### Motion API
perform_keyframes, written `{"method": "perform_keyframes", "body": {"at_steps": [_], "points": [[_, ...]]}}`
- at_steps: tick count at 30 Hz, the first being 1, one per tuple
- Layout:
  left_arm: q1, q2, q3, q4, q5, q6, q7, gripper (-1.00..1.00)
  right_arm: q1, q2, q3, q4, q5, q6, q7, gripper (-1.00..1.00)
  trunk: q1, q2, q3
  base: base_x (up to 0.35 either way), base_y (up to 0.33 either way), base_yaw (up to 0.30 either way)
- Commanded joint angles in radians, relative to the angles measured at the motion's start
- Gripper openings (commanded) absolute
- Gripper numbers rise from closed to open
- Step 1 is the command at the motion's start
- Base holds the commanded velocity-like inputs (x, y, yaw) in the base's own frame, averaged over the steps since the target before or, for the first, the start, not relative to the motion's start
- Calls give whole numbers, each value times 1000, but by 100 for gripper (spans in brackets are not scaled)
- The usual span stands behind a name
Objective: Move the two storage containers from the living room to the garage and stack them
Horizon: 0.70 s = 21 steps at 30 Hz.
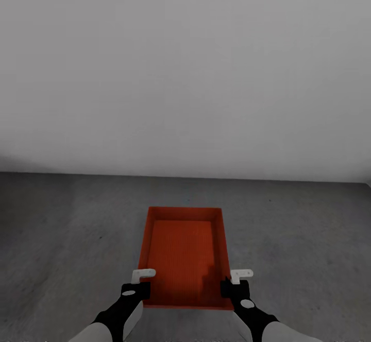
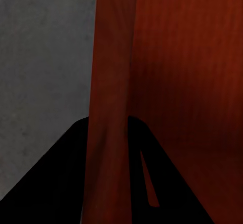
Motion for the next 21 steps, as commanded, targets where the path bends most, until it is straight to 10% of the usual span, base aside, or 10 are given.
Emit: {"method": "perform_keyframes", "body": {"at_steps": [1,21], "points": [[0,-1,19,-6,-17,7,11,-100,0,5,-32,3,-9,-3,-9,-100,0,0,-2,0,0,0],[0,-2,19,-6,-17,7,11,-100,-1,5,-32,3,-9,-3,-9,-100,0,0,-34,0,0,0]]}}
